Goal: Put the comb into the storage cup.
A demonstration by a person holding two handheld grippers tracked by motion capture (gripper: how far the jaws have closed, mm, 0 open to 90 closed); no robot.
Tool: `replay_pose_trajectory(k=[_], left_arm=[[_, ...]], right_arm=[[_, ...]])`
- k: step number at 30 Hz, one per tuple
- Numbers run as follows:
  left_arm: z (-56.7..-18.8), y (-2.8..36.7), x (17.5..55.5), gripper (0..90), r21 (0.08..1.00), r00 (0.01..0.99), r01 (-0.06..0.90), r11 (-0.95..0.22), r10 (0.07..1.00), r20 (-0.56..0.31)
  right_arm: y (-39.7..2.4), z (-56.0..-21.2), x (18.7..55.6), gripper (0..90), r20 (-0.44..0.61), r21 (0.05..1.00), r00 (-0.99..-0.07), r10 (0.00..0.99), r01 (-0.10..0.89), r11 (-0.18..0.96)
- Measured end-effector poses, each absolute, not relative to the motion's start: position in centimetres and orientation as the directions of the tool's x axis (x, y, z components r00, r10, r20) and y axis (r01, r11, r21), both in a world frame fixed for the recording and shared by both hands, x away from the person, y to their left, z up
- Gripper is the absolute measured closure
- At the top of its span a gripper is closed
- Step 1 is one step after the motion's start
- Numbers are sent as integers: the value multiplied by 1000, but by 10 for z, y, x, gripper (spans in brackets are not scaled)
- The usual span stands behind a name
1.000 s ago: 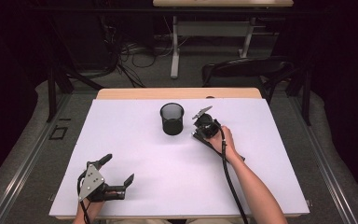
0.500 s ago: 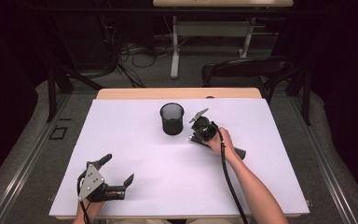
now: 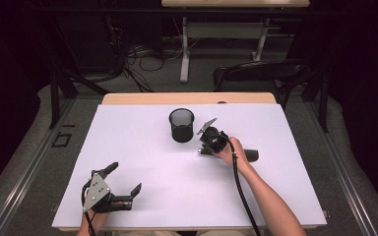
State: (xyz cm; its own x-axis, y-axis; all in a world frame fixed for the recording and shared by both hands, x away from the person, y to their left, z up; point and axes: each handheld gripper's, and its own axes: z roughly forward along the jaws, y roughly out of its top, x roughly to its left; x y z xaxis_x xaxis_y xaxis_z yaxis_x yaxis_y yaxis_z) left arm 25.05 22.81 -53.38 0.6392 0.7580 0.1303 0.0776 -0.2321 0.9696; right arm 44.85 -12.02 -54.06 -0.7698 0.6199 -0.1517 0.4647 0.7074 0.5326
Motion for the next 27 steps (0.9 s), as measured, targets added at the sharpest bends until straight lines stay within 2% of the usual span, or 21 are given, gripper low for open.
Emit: replay_pose_trajectory(k=[27], left_arm=[[-534, 228, 250, 1, 969, 639, 78, -233, 758, 131]], right_arm=[[-123, -541, 427, 900, -150, 492, -818, 555, 425, 760]])
